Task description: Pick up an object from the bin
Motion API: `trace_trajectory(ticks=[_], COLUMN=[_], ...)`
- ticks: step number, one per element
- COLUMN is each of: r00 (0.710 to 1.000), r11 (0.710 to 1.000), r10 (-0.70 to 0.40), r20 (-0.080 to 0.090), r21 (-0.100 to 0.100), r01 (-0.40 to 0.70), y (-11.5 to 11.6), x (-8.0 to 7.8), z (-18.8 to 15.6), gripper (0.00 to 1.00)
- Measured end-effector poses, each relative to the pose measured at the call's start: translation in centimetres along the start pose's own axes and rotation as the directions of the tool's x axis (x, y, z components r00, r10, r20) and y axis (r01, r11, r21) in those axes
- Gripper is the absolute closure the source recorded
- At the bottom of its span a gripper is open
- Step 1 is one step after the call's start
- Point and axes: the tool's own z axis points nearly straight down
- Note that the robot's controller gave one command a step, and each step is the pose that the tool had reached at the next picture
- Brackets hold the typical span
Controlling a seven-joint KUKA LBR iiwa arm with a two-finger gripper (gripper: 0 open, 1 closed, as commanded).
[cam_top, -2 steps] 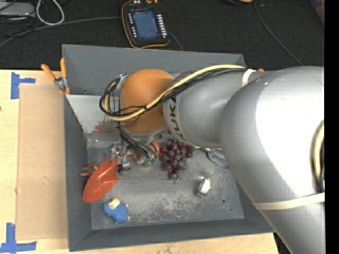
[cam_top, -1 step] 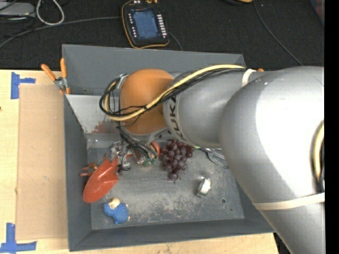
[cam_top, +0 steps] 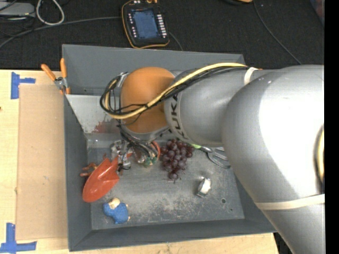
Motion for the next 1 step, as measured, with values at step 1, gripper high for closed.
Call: trace_trajectory(ticks=[1], r00=[1.0], r11=[1.0], r10=[0.001], r20=[-0.007], r21=[0.0], r01=[-0.001], y=[0.01], x=[0.24], z=[-1.87], gripper=[1.0])
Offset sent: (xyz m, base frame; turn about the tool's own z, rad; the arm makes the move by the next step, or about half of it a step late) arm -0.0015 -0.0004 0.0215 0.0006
